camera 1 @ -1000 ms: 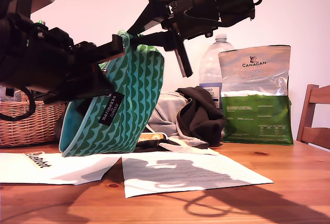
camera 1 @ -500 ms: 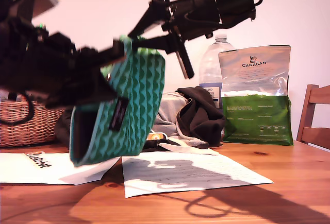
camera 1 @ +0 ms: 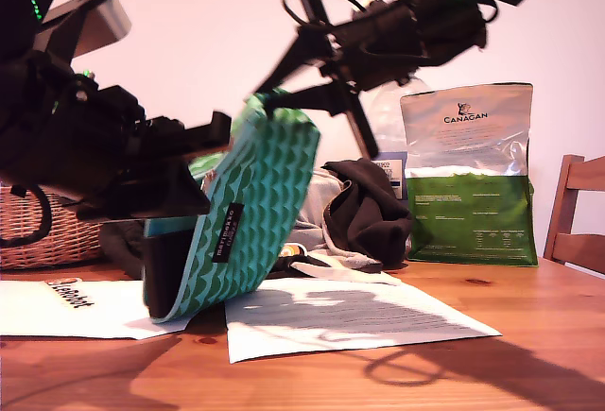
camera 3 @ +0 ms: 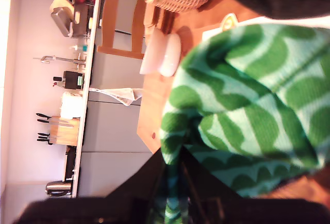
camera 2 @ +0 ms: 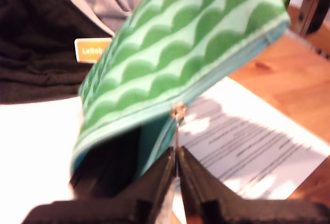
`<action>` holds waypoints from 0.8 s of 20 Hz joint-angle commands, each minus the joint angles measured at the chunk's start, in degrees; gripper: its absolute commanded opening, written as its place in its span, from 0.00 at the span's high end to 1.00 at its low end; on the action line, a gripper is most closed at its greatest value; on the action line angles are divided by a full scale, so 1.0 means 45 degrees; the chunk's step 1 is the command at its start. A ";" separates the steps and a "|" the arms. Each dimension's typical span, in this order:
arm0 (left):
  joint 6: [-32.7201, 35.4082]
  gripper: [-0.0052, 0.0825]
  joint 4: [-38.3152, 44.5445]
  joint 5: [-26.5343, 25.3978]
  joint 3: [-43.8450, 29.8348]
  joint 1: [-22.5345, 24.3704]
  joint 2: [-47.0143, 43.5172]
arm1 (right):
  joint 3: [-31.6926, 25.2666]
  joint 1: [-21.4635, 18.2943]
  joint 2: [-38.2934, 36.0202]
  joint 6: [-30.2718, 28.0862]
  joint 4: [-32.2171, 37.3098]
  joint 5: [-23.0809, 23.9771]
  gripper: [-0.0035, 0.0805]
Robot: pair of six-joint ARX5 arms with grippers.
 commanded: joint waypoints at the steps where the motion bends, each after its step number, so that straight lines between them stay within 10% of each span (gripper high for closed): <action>1: 0.0097 0.96 -0.0495 -0.0049 -0.0316 0.0112 0.0053 | 0.0321 -0.0418 0.0039 -0.0087 0.0345 -0.0141 0.97; 16: 0.0772 0.96 -0.1457 0.0345 -0.0316 0.1515 0.0058 | 0.0321 -0.1778 0.0039 -0.1229 -0.1360 -0.1511 0.97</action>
